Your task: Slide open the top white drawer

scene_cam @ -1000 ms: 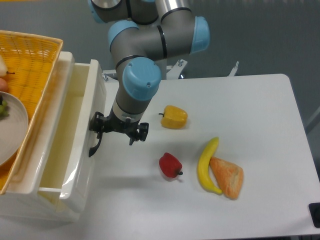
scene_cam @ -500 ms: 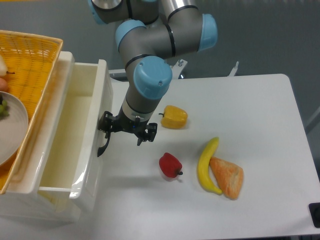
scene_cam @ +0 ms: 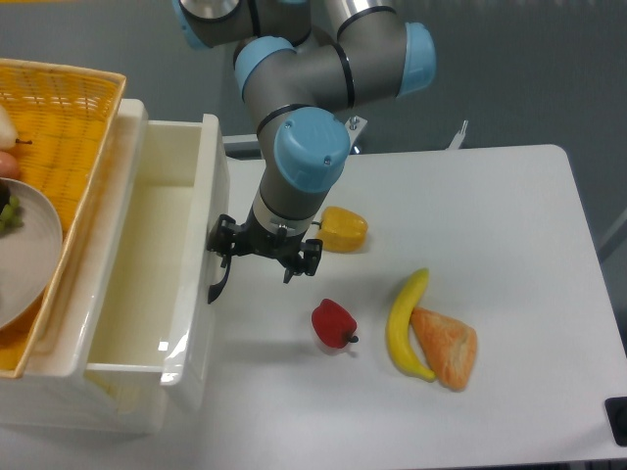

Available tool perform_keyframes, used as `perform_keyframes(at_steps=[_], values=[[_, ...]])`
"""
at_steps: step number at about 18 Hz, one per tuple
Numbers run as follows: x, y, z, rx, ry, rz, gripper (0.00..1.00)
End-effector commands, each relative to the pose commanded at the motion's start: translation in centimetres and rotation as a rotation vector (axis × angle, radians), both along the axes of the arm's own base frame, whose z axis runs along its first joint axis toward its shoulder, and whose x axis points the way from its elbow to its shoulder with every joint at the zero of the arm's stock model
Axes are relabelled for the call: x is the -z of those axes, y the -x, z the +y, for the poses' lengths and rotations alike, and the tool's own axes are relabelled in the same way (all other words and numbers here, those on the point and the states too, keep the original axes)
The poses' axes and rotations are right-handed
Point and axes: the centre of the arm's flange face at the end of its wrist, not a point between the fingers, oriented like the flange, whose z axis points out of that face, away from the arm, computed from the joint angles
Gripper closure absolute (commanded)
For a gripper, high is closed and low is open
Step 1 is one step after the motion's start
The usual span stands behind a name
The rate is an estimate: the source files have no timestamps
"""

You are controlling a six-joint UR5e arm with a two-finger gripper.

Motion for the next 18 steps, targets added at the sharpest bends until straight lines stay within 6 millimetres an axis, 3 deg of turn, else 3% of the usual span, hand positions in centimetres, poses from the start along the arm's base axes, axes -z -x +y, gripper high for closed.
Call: perform_keyframes(at_steps=[18], values=[[-0.4, 1.9, -1.2, -0.002, 0.0, -0.006, 0.0]])
